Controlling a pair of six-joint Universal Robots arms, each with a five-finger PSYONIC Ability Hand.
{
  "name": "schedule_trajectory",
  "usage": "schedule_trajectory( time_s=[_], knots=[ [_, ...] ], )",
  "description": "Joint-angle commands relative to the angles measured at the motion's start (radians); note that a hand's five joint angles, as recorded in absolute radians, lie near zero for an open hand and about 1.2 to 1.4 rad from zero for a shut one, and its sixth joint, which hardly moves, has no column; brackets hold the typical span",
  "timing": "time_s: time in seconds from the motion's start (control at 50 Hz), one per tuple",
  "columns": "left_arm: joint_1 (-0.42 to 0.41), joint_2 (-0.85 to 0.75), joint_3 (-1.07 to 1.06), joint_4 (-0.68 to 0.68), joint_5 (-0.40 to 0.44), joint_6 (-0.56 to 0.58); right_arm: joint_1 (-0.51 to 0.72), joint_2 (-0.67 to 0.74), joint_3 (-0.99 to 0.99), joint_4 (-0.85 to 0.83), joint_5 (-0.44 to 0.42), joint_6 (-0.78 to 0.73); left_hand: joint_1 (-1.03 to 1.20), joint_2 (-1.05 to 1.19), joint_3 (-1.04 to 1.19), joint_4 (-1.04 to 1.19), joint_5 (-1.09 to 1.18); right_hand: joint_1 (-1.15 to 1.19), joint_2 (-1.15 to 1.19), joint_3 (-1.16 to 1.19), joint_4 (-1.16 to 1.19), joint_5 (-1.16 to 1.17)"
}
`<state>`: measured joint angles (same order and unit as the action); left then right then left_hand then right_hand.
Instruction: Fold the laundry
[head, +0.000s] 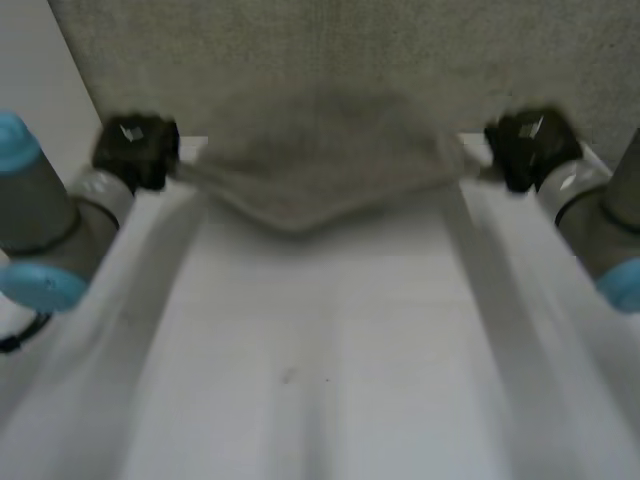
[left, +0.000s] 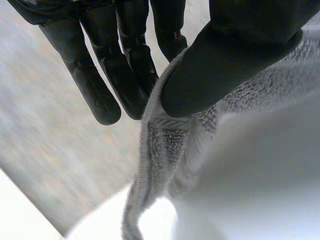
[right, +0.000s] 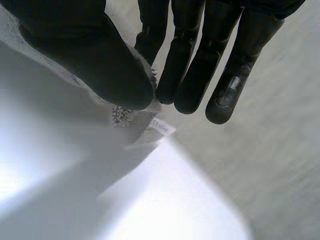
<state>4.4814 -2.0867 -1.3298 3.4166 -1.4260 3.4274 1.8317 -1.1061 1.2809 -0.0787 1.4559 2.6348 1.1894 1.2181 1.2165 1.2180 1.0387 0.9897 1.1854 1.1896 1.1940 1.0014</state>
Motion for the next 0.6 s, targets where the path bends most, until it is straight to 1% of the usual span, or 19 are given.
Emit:
schedule_trajectory(
  time_s=[0.02,0.04,0.08,0.14,0.18,0.24,0.26,0.28,0.3,0.34,0.38,0.52,0.6],
  knots=[
    [-0.001,-0.093,-0.215,0.092,0.045,0.126,-0.006,0.092,0.089,0.123,0.008,-0.050,0.207,0.178,0.180,0.178,0.183,0.407,0.211,0.207,0.202,0.220],
    [-0.001,-0.093,-0.215,0.092,0.045,0.127,-0.006,0.092,0.089,0.123,0.008,-0.050,0.207,0.178,0.180,0.178,0.183,0.407,0.211,0.207,0.202,0.220],
    [0.002,-0.093,-0.276,0.095,0.047,0.196,-0.017,0.080,0.115,0.180,0.009,-0.081,0.207,0.178,0.180,0.178,0.183,0.407,0.211,0.207,0.202,0.220],
    [0.005,-0.088,-0.299,0.093,0.047,0.227,-0.026,0.054,0.130,0.227,0.011,-0.099,0.207,0.178,0.180,0.178,0.183,0.407,0.211,0.207,0.202,0.220],
    [0.013,-0.070,-0.333,0.092,0.047,0.277,-0.029,0.034,0.139,0.237,0.008,-0.101,0.207,0.178,0.180,0.178,0.183,0.407,0.211,0.207,0.202,0.220],
    [0.025,-0.038,-0.354,0.093,0.047,0.306,-0.043,-0.003,0.165,0.240,0.000,-0.101,0.207,0.178,0.180,0.178,0.183,0.407,0.211,0.207,0.202,0.220],
    [0.025,-0.038,-0.355,0.093,0.047,0.306,-0.043,-0.003,0.166,0.240,0.000,-0.101,0.207,0.178,0.180,0.178,0.183,0.407,0.211,0.207,0.202,0.220],
    [0.035,-0.024,-0.361,0.093,0.047,0.308,-0.049,-0.017,0.178,0.238,-0.002,-0.101,0.068,0.039,0.041,0.039,0.044,0.407,0.211,0.207,0.202,0.220],
    [0.035,-0.024,-0.361,0.093,0.047,0.308,-0.052,-0.027,0.187,0.234,-0.002,-0.098,0.066,0.038,0.039,0.038,0.042,0.407,0.211,0.207,0.202,0.220],
    [0.053,-0.010,-0.362,0.095,0.047,0.309,-0.052,-0.031,0.196,0.228,-0.002,-0.093,-0.240,-0.269,-0.267,-0.269,-0.264,0.407,0.211,0.207,0.202,0.220],
    [0.061,-0.003,-0.361,0.093,0.047,0.309,-0.054,-0.031,0.204,0.217,-0.002,-0.093,-0.283,-0.311,-0.310,-0.311,-0.306,0.407,0.211,0.207,0.202,0.220],
    [0.071,0.005,-0.364,0.089,0.045,0.308,-0.084,-0.031,0.244,0.142,0.001,-0.088,-0.280,-0.309,-0.307,-0.309,-0.304,0.407,0.211,0.207,0.202,0.220],
    [0.094,0.005,-0.385,0.087,0.044,0.306,-0.100,-0.029,0.262,0.105,0.001,-0.091,-0.283,-0.312,-0.310,-0.312,-0.307,0.407,0.211,0.207,0.202,0.220]
  ],
)
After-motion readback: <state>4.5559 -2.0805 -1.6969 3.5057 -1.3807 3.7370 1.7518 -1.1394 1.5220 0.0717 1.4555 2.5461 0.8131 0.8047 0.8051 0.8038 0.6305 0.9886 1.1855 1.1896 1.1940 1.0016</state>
